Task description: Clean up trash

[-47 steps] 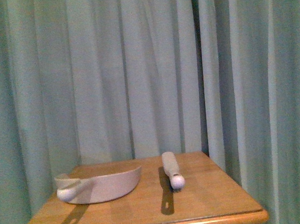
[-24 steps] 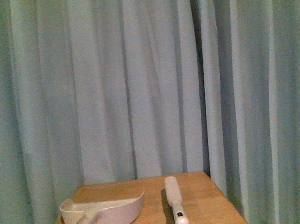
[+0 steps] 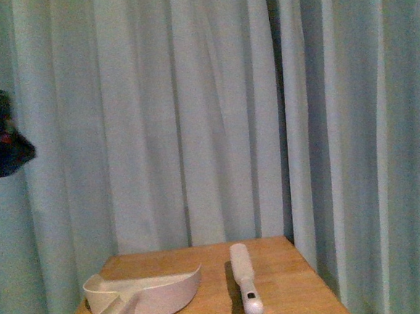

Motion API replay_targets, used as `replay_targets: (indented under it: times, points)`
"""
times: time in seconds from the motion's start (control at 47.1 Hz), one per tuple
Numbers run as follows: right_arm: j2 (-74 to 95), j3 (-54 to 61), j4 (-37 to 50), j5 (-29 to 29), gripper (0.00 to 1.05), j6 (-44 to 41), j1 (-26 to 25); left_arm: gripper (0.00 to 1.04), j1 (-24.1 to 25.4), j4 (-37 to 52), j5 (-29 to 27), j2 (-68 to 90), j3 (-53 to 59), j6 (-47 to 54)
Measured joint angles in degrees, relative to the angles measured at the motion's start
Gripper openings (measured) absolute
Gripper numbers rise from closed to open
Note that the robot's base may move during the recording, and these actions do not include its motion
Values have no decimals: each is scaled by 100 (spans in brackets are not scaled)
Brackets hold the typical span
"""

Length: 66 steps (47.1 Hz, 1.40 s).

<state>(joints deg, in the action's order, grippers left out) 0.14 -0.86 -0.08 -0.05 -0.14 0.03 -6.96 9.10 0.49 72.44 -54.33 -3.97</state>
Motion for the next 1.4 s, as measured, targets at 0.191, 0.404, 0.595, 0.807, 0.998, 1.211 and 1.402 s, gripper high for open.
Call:
replay_targets:
  times: [0.191,0.404,0.595,0.807,0.998,1.211,1.402]
  points:
    - [0,0,0,0,97,0,0,97,-640,-588,-732,1537,-1176,623]
    - [0,0,0,0,97,0,0,97,-782,-1043,-1086,2796,-1937,949]
    - [0,0,0,0,97,0,0,97,-826,-1360,-1060,3303,-2404,1082]
    - [0,0,0,0,97,0,0,97,-828,-1965,-1082,3901,-3012,1342]
    - [0,0,0,0,97,0,0,97,-905,-2389,-1003,4404,-3469,1447]
    - [0,0,0,0,97,0,0,97,-944,-2588,-1014,4800,-3783,1445]
    - [0,0,0,0,97,0,0,97,-938,-2691,-1091,5156,-3971,1427]
